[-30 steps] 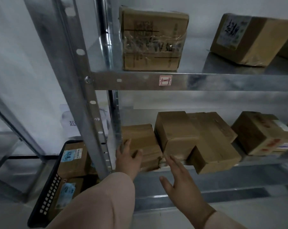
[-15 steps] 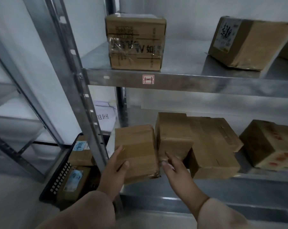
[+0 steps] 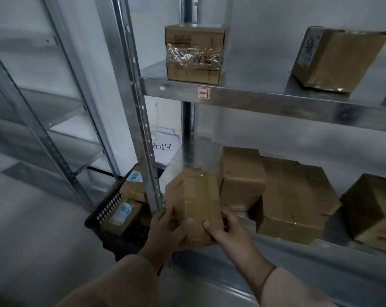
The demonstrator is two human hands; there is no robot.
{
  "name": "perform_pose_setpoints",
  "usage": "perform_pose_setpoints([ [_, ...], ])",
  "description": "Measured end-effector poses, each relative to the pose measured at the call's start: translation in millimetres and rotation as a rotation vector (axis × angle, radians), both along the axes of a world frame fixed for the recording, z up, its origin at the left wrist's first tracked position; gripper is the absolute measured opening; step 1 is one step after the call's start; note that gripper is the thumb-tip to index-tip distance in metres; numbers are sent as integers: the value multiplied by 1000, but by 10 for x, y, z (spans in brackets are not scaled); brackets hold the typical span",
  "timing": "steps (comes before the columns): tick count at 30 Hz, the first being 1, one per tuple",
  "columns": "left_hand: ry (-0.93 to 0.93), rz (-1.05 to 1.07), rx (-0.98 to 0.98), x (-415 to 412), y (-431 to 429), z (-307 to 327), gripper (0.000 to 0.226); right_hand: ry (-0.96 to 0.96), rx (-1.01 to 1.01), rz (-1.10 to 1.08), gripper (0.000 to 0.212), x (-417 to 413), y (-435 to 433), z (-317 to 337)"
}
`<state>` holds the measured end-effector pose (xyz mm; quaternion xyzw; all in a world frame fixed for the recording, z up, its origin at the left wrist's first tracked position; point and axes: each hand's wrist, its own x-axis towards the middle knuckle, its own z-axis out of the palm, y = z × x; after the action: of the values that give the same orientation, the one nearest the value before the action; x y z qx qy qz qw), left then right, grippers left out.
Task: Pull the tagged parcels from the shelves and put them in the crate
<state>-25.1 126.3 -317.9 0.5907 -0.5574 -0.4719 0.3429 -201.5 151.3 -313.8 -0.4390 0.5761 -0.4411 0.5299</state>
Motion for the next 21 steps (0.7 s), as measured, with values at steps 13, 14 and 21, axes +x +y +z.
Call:
perform_pose_setpoints([
  [13, 995, 383, 391, 502, 391, -226, 50, -54, 26, 228, 44, 198, -100, -159],
  [14, 1008, 393, 416, 565, 375, -268, 50, -68, 27, 249, 46, 253, -115, -202],
  [21, 396, 464, 232, 1128, 224, -450, 25, 65, 3, 280, 59, 760, -216, -513],
])
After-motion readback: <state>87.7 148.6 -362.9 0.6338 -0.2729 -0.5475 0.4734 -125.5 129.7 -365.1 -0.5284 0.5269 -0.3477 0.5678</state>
